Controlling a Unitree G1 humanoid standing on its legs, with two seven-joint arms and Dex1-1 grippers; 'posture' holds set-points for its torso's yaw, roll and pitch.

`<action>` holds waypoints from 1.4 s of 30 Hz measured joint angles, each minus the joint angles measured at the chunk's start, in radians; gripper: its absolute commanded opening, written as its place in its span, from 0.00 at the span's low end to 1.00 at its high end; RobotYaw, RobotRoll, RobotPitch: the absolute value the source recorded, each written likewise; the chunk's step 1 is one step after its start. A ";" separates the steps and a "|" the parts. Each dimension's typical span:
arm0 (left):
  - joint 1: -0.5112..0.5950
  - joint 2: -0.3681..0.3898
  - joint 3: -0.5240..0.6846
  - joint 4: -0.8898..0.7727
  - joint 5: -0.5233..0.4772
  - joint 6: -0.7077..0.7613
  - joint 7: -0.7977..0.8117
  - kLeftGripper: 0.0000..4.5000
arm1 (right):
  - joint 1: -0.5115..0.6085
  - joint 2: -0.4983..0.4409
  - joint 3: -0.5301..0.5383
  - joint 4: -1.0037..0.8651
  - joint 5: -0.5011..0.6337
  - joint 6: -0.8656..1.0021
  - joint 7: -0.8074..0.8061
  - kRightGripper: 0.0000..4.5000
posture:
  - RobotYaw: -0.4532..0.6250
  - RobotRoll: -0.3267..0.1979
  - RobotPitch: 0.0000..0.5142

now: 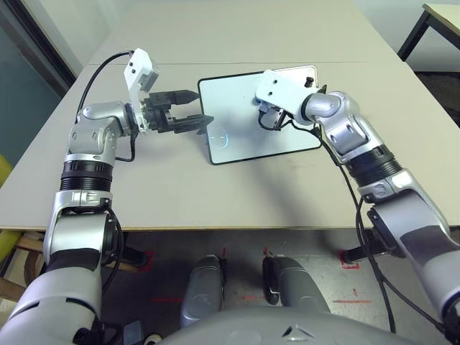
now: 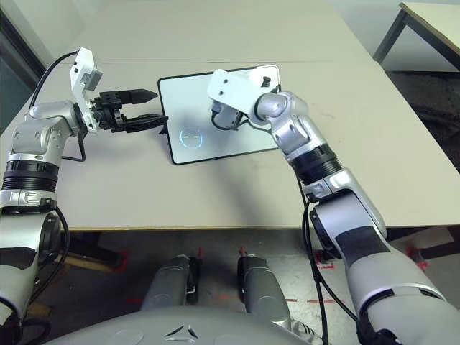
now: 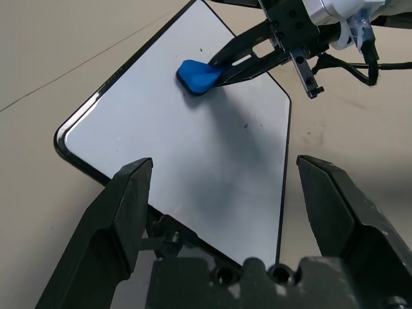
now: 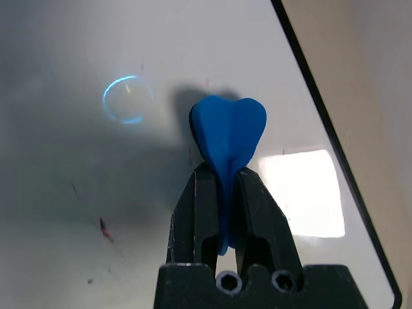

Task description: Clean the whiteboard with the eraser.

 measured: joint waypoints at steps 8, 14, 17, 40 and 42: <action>0.000 -0.002 0.000 0.000 0.000 0.000 0.000 1.00 | -0.007 -0.046 0.000 0.015 -0.011 -0.021 0.003 0.03 | 0.59 0.62 0.19; 0.000 -0.003 -0.001 0.001 0.000 0.000 0.000 1.00 | 0.032 -0.118 -0.003 -0.002 -0.010 -0.027 0.013 0.03 | 0.58 0.62 0.20; 0.000 -0.004 -0.002 0.002 0.000 0.000 0.000 1.00 | 0.048 -0.151 -0.015 -0.010 -0.006 -0.021 0.021 0.03 | 0.58 0.62 0.20; -0.017 -0.014 -0.006 0.016 0.000 -0.006 0.000 1.00 | 0.076 -0.215 -0.075 0.001 0.001 -0.014 0.038 0.03 | 0.58 0.62 0.20; -0.017 -0.014 -0.006 0.016 0.000 -0.006 0.000 1.00 | 0.089 -0.209 -0.067 -0.024 -0.003 -0.014 0.042 0.03 | 0.58 0.62 0.20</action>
